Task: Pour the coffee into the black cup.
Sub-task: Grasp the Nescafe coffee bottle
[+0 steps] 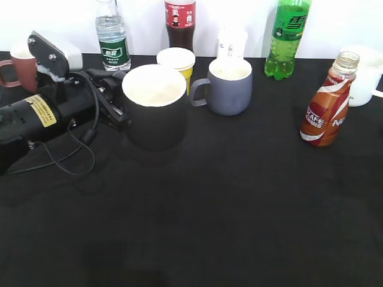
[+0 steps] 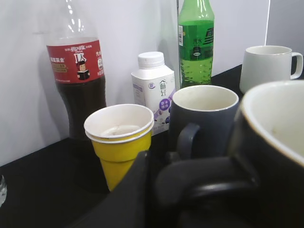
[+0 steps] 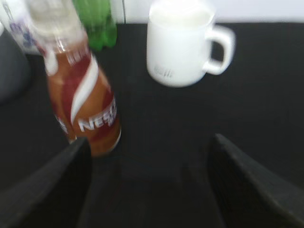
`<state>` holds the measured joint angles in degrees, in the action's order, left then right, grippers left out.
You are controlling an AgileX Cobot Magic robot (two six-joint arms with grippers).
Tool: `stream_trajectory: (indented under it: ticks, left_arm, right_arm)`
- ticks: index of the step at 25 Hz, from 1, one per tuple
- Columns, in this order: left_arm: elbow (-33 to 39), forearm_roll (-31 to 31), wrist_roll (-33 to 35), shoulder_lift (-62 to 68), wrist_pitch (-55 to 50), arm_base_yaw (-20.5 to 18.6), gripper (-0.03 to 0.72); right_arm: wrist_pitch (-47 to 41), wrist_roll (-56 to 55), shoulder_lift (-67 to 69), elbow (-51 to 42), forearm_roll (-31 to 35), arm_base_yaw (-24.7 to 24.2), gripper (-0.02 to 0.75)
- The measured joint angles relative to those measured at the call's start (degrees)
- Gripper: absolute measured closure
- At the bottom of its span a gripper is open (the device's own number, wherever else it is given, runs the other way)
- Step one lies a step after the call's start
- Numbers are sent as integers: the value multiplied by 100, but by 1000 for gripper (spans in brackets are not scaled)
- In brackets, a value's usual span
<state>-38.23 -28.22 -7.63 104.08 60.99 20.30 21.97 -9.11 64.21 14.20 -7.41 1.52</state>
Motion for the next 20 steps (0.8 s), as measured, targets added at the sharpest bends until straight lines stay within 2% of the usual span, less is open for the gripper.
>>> stream_trajectory:
  ticks: [3, 5, 8, 12, 20]
  left_arm:
    - [0, 4, -6, 0, -121, 0, 630]
    - [0, 4, -6, 0, -147, 0, 630]
    - [0, 4, -7, 0, -147, 0, 630]
    - [0, 4, -13, 0, -147, 0, 630]
    - [-2, -17, -13, 0, -245, 0, 630]
  right_arm:
    - [1089, -1217, 984, 0, -1554, 0, 149]
    - [1825, -1430, 1655, -4, -1997, 0, 139]
    - [2261, -1312, 2385, 47, -2063, 0, 67]
    - [2982, -500, 2999, 214, -1305, 0, 64]
    - [3341, -325, 4139, 1272, -1451, 0, 64]
